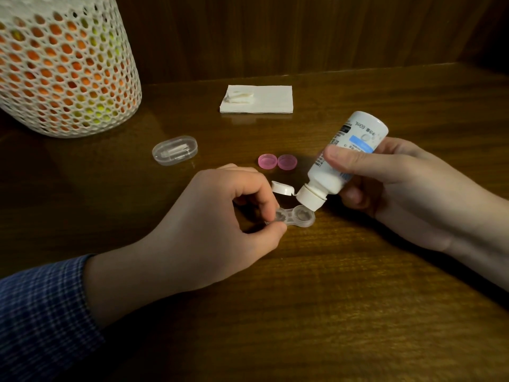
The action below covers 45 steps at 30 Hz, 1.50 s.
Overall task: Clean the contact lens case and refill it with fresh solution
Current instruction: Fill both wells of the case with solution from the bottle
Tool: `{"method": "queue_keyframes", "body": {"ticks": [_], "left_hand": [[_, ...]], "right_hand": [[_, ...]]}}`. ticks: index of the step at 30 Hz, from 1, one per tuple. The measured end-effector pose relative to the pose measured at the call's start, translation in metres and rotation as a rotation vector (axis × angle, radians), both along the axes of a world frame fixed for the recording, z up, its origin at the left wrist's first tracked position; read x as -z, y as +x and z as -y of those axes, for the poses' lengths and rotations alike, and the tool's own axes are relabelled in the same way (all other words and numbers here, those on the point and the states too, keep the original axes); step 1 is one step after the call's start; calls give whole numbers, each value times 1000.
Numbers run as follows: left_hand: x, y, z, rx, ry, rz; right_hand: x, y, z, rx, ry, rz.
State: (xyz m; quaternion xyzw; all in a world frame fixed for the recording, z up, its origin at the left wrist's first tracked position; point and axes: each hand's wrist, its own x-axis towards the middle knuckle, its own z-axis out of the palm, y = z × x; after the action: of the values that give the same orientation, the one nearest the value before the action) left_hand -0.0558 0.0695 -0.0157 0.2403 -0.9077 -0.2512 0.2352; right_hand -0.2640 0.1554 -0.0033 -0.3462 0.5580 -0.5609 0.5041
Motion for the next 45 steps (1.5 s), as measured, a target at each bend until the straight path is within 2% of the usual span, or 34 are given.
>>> {"method": "queue_keyframes", "body": {"ticks": [45], "left_hand": [[1,-1,0,6,-12,10]], "right_hand": [[-1,2,2,32,1,8]]}}
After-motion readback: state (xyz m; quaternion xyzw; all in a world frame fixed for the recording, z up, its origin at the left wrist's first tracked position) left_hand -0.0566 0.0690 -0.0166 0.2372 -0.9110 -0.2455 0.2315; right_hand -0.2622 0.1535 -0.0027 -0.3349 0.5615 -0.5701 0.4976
